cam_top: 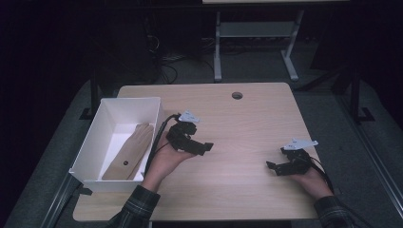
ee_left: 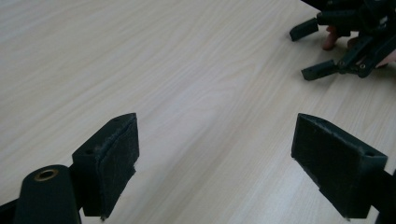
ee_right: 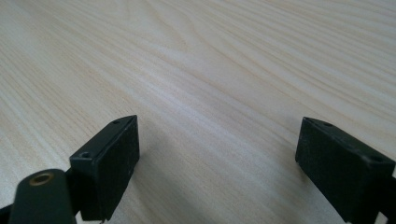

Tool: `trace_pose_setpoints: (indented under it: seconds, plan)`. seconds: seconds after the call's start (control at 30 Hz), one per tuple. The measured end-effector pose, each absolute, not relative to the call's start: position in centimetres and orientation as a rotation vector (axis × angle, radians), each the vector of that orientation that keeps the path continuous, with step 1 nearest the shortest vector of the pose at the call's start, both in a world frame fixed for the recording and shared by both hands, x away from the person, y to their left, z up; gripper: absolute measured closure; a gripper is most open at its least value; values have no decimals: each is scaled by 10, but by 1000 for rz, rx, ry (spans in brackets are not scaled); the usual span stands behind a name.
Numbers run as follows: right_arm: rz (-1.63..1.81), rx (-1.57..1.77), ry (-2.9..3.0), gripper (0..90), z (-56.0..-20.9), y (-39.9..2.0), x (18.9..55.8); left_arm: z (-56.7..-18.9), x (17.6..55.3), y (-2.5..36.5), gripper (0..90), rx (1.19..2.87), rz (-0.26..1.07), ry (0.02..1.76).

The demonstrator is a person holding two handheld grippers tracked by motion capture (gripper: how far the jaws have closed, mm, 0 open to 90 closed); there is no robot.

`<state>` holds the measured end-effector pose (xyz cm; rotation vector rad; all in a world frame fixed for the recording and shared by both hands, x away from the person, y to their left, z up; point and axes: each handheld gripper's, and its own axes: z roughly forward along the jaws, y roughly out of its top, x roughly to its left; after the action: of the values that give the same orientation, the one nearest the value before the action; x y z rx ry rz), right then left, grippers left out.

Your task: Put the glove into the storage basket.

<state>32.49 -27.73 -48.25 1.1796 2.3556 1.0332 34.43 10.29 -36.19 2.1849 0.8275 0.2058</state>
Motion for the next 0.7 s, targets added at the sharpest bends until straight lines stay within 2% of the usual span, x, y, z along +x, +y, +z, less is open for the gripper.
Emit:
trace_pose_setpoints:
  seconds: [0.43,0.7]
  plan:
    - [1032,1179,2357,131,-482,-277,325,-429,333,83,146,2251,193,812]
    - [1033,1177,2358,131,-482,-277,325,-454,330,82,146,2285,202,811]
